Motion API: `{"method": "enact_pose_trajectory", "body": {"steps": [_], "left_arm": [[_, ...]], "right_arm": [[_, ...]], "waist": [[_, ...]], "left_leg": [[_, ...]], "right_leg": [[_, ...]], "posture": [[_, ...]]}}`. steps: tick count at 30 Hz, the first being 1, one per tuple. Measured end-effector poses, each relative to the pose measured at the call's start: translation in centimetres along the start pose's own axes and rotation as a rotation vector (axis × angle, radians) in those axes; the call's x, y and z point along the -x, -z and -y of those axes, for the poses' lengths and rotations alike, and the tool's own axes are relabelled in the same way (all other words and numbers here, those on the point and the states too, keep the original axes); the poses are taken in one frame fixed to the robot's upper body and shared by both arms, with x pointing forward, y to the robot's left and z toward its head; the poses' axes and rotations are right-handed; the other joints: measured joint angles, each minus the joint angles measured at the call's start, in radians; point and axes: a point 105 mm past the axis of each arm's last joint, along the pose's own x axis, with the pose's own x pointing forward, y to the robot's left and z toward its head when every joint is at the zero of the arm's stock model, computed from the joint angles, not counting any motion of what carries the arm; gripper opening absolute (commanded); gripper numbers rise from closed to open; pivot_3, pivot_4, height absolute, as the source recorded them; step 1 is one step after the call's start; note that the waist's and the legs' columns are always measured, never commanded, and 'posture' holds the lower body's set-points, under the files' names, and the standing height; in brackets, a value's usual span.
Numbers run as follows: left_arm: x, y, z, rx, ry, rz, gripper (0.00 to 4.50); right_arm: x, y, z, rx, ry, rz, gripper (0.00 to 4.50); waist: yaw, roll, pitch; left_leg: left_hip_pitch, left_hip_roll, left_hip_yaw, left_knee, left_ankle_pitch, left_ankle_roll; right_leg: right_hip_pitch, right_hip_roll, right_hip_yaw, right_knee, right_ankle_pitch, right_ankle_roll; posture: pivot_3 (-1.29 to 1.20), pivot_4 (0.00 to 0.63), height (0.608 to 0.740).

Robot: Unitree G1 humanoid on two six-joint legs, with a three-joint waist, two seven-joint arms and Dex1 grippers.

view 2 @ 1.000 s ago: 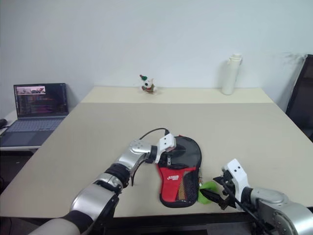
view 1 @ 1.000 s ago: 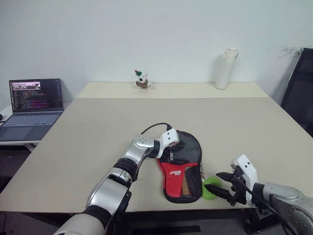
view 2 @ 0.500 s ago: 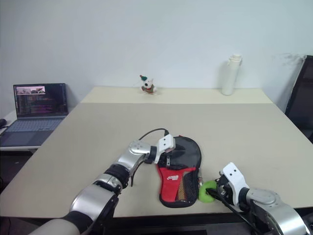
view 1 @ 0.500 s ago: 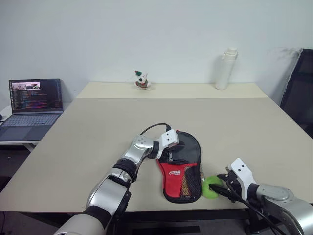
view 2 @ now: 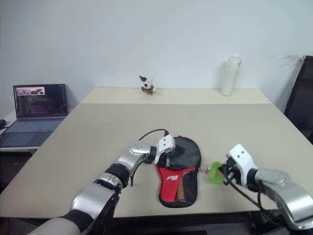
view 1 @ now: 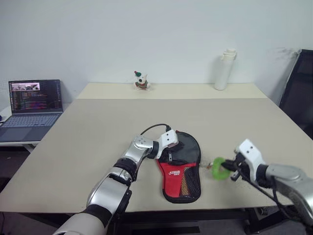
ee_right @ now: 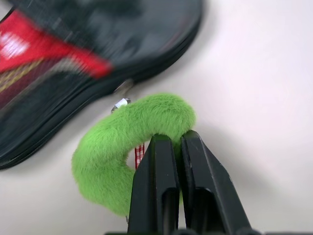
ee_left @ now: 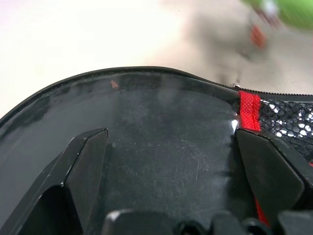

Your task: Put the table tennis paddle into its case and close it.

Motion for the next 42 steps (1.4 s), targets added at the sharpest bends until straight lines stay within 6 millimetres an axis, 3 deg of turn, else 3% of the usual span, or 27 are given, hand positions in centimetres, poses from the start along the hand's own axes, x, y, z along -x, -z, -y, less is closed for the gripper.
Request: {"method": "enact_pose_trajectory", "body": {"steps": [5,15,22,35,42], "left_arm": [[-0.5,-0.2,0.0,-0.007,0.006,-0.008,4.5],[-1.1,0.0,0.0,0.003,-0.02,-0.018,4.5],[-1.2,0.1,0.0,0.002,-0.024,-0.025,4.5],[-1.3,0.2,0.1,-0.004,-0.026,-0.036,4.5],[-1.4,0.2,0.1,-0.004,-0.026,-0.037,4.5]], "right_arm": [[1.4,0.2,0.0,0.004,-0.058,-0.034,0.03],[1.2,3.6,-7.2,-0.045,-0.278,-0.107,0.03],[2.7,3.6,-9.2,-0.046,-0.367,-0.121,0.03],[5.9,3.9,-14.6,-0.116,-0.624,-0.151,0.03],[5.8,2.9,-15.1,-0.093,-0.633,-0.126,0.03]], "waist": [[0.004,0.0,-0.001],[0.006,0.0,-0.004],[0.007,-0.001,-0.005],[0.007,-0.004,-0.009],[0.006,-0.005,-0.01]], "left_leg": [[0.0,0.0,0.001,0.0,0.0,0.0],[0.006,-0.001,-0.003,0.001,0.0,0.0],[0.011,0.0,-0.005,0.0,0.0,-0.001],[0.012,0.001,-0.006,0.0,-0.001,-0.001],[0.012,0.001,-0.006,0.0,-0.001,-0.002]], "right_leg": [[0.001,-0.001,0.0,0.0,0.0,0.0],[0.009,-0.003,-0.002,-0.002,0.0,0.0],[0.013,-0.005,-0.002,-0.002,-0.001,0.0],[0.014,-0.005,-0.002,-0.002,-0.001,0.0],[0.014,-0.006,-0.003,-0.003,-0.002,-0.001]], "posture": [[0.0,0.15,0.74],[0.0,0.15,0.74],[0.0,0.15,0.74],[0.0,0.15,0.74],[0.0,0.15,0.74]]}}
